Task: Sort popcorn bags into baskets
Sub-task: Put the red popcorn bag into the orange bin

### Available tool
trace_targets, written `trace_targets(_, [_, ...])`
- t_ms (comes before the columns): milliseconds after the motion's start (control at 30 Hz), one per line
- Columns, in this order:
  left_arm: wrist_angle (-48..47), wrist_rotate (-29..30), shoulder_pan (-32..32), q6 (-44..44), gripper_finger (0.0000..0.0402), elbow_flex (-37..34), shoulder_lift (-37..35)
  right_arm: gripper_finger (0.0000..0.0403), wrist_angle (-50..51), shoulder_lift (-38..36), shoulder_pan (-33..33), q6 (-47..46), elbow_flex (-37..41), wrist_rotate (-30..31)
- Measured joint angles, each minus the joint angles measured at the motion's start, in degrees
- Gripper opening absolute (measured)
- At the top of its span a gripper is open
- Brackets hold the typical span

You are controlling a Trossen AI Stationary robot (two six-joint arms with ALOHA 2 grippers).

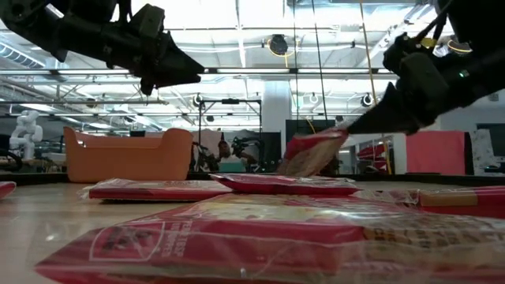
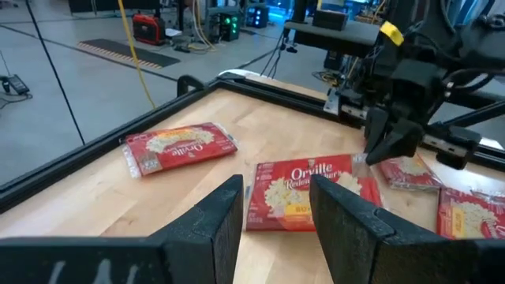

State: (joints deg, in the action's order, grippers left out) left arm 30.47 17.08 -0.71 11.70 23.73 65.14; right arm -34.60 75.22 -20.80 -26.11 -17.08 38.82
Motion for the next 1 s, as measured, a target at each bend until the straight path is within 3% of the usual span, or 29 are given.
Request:
trace_targets(100, [-0.2,0.6,0.0,0.0,0.0152,0.0,1.1,0.0,-2.4,0.0,0.5,6.3,0.0,-2.6])
trace_targets(233, [-1.2,5.6,0.0,2.5,0.0152,0.0,1.8,0.0,-8.3,0.0,0.6,17.5,0.0,-11.5])
trace_targets(467, [1.2,6.4,-0.4,3.5,0.0152,0.0,1.7,0.0,-16.6,-0.1,0.6,20.6,0.0,-23.5])
trace_targets(700, [3.2,-1.7,-0.4,2.6,0.0152,0.0,1.7,0.0,-16.3,-0.1,0.6,18.8,-2.7,-27.3])
trace_targets(867, [2.4,-10.5,0.0,1.0,0.0153,0.0,1.7,0.0,-7.7,-0.1,0.6,14.4,-3.8,-32.0])
trace_targets(1000, [2.4,-12.2,1.8,1.0,0.0154,0.0,2.0,0.0,0.4,-0.1,0.5,6.6,-3.8,-31.5])
